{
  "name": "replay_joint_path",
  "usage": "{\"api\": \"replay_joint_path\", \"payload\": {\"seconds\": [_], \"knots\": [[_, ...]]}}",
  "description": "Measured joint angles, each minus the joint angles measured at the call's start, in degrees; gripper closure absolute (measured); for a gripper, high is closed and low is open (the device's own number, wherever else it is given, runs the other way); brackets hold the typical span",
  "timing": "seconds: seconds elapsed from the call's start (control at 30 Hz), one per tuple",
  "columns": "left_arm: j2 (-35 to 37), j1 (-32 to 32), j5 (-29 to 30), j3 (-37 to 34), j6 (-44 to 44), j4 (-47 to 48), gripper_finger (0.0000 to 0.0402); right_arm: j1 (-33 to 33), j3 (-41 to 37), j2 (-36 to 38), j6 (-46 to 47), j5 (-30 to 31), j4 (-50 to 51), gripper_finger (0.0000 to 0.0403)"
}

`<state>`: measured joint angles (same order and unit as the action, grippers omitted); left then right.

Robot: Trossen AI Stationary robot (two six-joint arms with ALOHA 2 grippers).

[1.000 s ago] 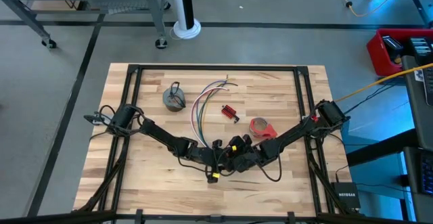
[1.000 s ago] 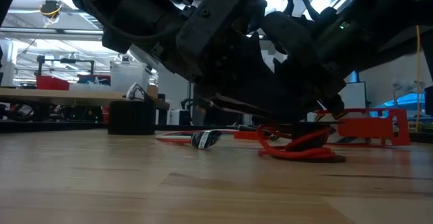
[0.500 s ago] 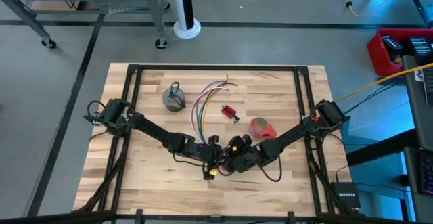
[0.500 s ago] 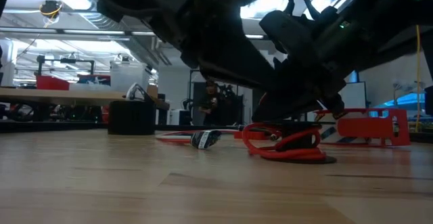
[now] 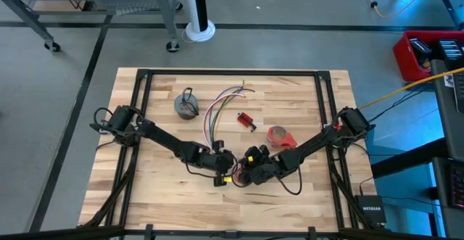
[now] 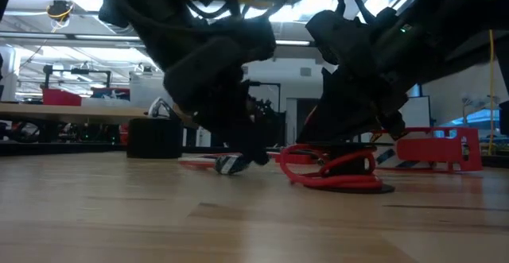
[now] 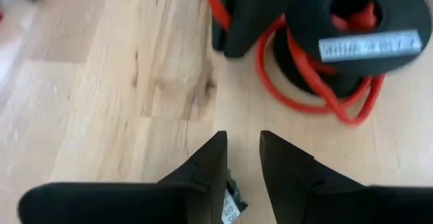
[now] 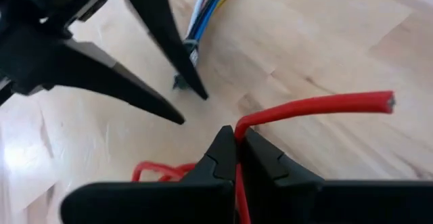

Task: Coil cords
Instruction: Coil the red wire onto the spool

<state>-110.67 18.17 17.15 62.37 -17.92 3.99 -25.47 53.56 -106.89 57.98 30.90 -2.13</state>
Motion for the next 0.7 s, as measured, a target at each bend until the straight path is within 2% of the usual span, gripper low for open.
{"api": "replay_joint_path", "payload": {"seconds": [0.33,0.7], "knots": [[0.0,-0.2,0.1,0.0,9.4,-9.1,0.0321,0.0,0.0,0.0,-2.9,-4.0,-2.7,0.0394],[0.0,-1.5,1.9,0.0,10.5,-10.5,0.0321,0.0,0.0,0.0,-3.0,-4.9,-2.1,0.0394]]}}
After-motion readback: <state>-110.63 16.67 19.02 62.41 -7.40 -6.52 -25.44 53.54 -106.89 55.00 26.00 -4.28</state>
